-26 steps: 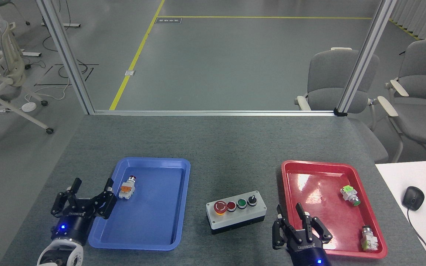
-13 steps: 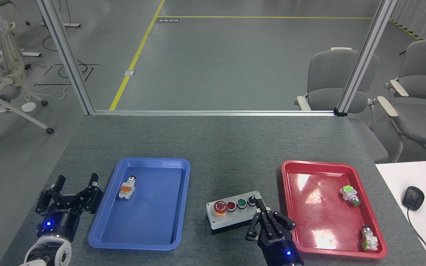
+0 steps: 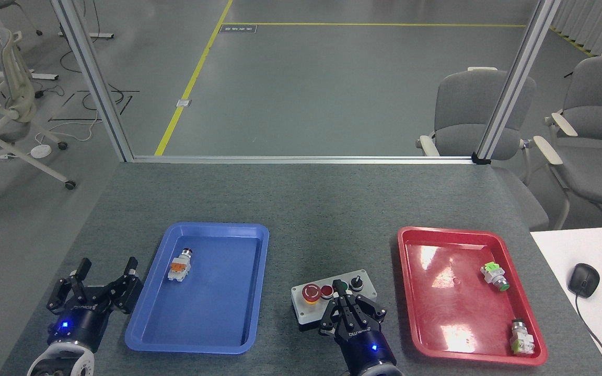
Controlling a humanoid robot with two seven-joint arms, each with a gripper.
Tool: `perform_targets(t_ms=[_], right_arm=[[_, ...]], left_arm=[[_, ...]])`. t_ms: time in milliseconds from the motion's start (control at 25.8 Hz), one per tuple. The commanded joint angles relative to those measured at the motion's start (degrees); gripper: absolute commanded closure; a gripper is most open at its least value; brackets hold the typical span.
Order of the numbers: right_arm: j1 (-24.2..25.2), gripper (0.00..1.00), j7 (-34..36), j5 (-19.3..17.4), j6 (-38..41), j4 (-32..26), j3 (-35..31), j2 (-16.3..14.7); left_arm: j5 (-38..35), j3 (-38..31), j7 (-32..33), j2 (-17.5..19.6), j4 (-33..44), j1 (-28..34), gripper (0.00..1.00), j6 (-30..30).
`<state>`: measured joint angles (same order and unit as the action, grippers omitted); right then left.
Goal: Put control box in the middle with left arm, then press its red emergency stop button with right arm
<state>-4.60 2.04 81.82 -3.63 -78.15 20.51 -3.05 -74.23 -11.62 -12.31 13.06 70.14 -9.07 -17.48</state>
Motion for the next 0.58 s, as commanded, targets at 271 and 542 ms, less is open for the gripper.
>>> perform_targets(t_ms=[271, 542], right_arm=[[-4.8, 1.0, 0.07, -0.17, -4.11, 6.96, 5.06, 3.22], [-6.38, 1.0, -0.46, -0.69, -5.87, 12.05, 5.15, 4.37]], left_arm=[[0.05, 0.02, 0.01, 0.74, 0.52, -0.16, 0.01, 0.34], [0.05, 0.02, 0.01, 0.56, 0.61, -0.25, 0.01, 0.42]])
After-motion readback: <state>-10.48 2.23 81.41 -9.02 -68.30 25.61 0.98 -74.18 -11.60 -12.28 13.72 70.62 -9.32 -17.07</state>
